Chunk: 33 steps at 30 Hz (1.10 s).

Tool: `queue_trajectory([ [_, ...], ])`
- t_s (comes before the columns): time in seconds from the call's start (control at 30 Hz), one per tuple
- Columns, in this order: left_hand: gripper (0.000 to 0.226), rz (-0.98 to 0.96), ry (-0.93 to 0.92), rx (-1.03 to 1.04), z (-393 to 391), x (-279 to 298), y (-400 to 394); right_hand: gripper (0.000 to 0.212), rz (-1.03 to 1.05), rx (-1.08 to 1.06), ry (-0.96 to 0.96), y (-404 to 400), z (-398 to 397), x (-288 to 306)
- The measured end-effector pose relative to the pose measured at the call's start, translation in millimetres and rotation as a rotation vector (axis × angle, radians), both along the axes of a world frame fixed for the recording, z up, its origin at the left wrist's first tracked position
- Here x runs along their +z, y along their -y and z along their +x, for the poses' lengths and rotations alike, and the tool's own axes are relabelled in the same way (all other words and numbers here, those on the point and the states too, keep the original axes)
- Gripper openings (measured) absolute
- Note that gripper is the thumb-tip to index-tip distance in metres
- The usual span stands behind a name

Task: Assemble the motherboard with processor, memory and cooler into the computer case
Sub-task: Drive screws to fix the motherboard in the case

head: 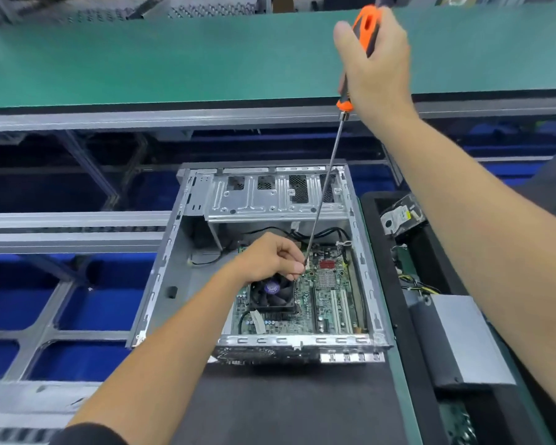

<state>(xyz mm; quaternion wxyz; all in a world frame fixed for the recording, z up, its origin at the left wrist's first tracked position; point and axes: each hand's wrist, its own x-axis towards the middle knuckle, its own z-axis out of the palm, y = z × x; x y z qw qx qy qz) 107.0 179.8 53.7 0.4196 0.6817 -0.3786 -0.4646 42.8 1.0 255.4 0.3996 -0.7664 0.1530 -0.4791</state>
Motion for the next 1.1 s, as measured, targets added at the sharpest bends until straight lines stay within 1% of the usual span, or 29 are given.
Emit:
queue_trajectory([
  [0.3,0.009,-0.001,0.019,-0.061,-11.1,-3.7,8.8,0.028,-0.004,-0.048,-0.038,0.3,-6.5,-8.2],
  [0.43,0.011,0.007,0.044,-0.103,-16.6,-1.6,11.7,0.03,-0.006,-0.073,-0.026,2.3,-11.9,-9.8],
  [0.57,0.007,0.021,0.062,-0.138,-20.4,-1.9,12.9,0.028,0.025,-0.085,-0.02,4.3,-17.2,-10.6],
  [0.63,0.017,0.017,0.067,-0.136,-21.8,-3.5,13.5,0.03,0.034,-0.085,-0.017,3.8,-19.9,-11.0],
  [0.7,0.023,0.009,0.095,-0.158,-23.2,-4.5,13.8,0.032,0.026,-0.074,-0.026,1.7,-22.2,-12.1],
  [0.77,0.021,0.002,0.111,-0.18,-23.6,-5.6,14.3,0.033,0.007,-0.075,-0.035,0.1,-24.1,-12.5],
  [0.9,0.01,0.0,0.124,-0.189,-22.8,-5.2,13.0,0.031,0.01,-0.068,-0.035,-0.1,-26.4,-8.8],
  [1.0,0.012,-0.011,0.107,-0.196,-24.1,-2.7,12.4,0.031,0.002,-0.067,-0.032,-0.2,-27.5,-9.1],
  [1.1,0.011,-0.005,0.128,-0.198,-26.4,-0.2,12.4,0.034,-0.001,-0.072,-0.021,-0.5,-28.9,-11.5],
])
